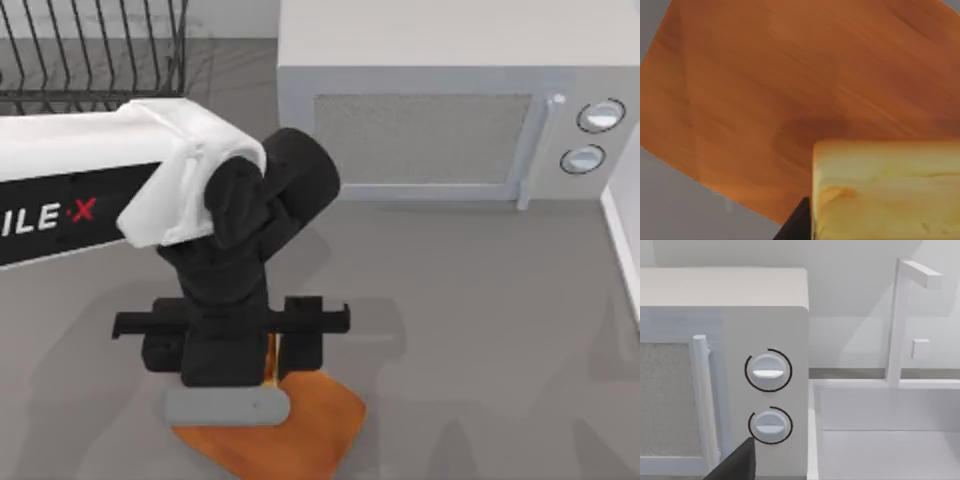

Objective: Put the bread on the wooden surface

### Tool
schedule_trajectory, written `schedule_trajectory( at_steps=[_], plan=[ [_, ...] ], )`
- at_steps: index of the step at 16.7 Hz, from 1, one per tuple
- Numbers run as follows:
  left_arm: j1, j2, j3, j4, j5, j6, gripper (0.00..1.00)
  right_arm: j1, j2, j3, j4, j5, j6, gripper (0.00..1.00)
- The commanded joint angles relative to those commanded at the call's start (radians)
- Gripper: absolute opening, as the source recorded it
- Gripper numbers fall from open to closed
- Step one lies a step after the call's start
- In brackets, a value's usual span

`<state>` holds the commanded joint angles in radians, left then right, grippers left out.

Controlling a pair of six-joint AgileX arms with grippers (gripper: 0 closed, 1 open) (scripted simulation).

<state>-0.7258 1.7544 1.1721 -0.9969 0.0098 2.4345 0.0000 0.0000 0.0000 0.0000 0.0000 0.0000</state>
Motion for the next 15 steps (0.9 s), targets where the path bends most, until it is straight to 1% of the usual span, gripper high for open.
schedule_trajectory(
  at_steps=[10,15],
  plan=[
    [-0.004,0.048,-0.079,0.135,0.0,0.003,0.0,0.0,0.0,0.0,0.0,0.0,0.0,1.0],
    [-0.004,0.056,-0.089,0.144,0.0,0.003,0.0,0.0,0.0,0.0,0.0,0.0,0.0,1.0]
  ],
)
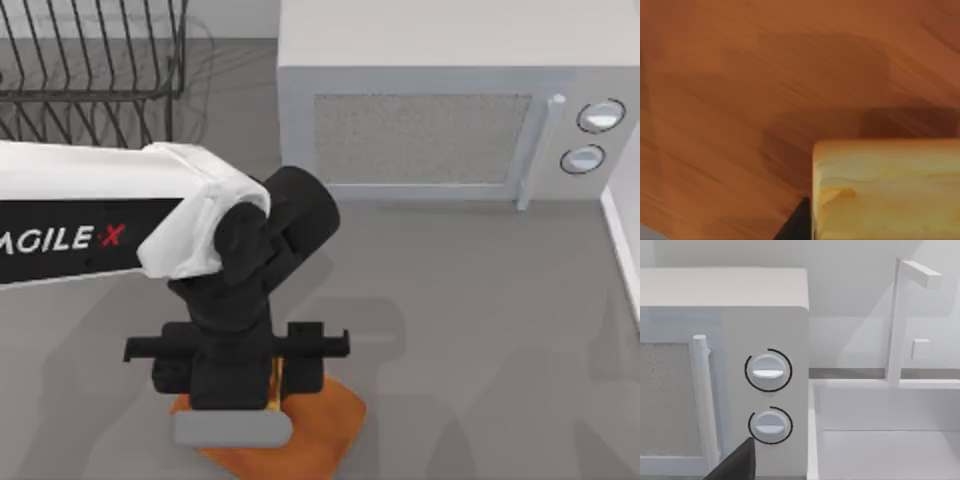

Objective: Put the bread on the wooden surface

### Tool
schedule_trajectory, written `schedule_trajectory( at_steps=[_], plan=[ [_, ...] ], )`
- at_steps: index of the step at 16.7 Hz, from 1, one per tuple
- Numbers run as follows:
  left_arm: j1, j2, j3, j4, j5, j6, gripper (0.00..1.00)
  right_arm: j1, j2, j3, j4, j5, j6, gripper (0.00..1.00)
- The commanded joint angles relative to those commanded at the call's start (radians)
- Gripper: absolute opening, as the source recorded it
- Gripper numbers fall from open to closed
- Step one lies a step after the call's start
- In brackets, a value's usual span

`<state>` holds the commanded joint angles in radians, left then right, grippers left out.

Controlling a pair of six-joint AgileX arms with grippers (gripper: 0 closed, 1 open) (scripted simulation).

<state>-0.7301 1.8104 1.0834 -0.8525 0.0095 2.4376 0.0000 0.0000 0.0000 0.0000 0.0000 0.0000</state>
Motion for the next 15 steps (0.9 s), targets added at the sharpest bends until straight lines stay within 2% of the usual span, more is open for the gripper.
schedule_trajectory(
  at_steps=[13,15],
  plan=[
    [0.0,0.0,0.0,0.0,0.0,0.0,0.98,0.0,0.0,0.0,0.0,0.0,0.0,1.0],
    [0.0,0.0,0.0,0.0,0.0,0.0,1.0,0.0,0.0,0.0,0.0,0.0,0.0,1.0]
  ],
)
